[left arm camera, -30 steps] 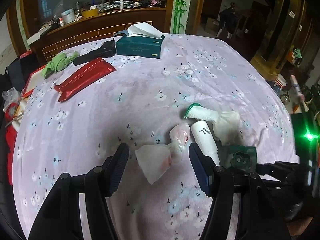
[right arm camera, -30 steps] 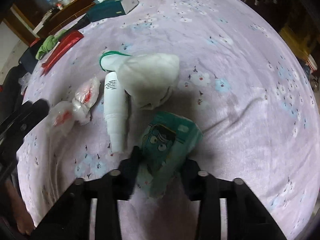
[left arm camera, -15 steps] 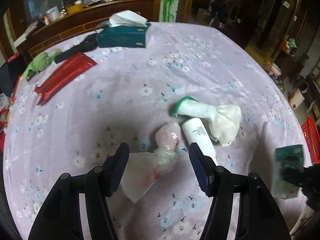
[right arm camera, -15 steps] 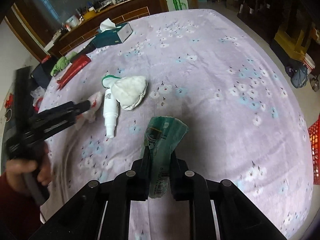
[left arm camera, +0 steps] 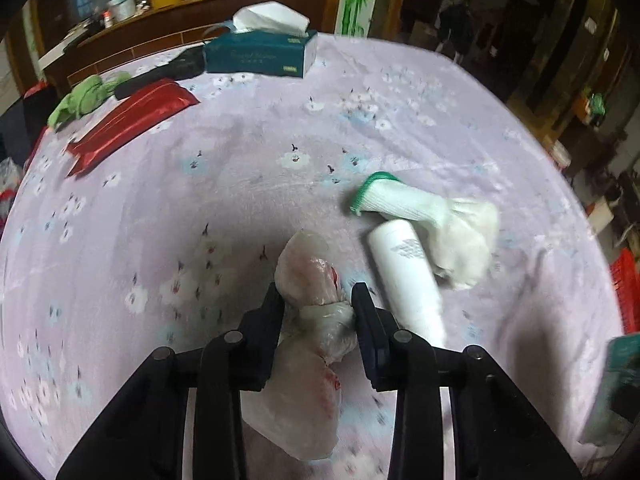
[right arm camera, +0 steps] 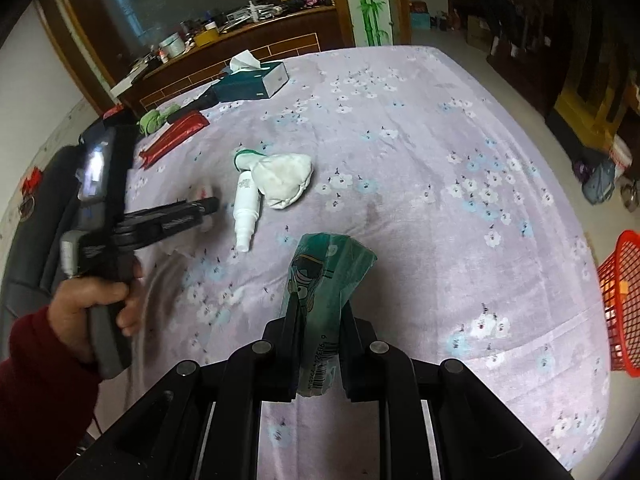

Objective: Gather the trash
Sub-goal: 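Lift the green snack pack and plastic bag off the table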

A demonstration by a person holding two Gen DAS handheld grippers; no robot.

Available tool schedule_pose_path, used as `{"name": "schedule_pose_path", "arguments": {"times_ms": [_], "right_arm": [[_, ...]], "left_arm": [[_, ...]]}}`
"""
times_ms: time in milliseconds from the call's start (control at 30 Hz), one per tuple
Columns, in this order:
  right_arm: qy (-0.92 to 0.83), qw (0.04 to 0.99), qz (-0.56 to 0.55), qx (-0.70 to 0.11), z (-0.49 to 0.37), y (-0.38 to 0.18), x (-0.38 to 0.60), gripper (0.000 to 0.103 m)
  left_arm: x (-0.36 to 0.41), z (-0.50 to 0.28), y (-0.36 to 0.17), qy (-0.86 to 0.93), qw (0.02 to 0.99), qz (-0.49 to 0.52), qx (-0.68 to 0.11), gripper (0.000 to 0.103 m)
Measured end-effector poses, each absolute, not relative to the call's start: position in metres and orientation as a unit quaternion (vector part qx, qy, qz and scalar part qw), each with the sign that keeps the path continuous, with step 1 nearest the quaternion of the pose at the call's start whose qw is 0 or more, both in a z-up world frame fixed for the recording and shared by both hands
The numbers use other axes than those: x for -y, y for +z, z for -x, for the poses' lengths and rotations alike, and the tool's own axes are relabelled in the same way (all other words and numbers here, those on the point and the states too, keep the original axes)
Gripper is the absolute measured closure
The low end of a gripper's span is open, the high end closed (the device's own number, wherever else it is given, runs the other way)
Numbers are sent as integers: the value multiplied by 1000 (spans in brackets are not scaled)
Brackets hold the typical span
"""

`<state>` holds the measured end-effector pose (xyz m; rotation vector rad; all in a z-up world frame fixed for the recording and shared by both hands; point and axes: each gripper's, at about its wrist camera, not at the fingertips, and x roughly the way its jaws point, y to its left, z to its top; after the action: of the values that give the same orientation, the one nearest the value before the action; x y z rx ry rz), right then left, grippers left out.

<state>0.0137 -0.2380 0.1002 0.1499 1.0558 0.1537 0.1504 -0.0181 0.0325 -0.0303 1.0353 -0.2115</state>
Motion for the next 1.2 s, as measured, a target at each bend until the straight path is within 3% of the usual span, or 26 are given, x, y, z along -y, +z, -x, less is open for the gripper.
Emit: {"name": "schedule_pose_path", "arguments": {"times_ms": [567,1200], "right_arm": [[135,868,41,-476,33,99,216,87],[153,876,58,-453,53,119,243,87]], "left_arm": [[21,7,103,-67,908,33,-413,70],[57,44,121,-59,913,36,-403,70]]}}
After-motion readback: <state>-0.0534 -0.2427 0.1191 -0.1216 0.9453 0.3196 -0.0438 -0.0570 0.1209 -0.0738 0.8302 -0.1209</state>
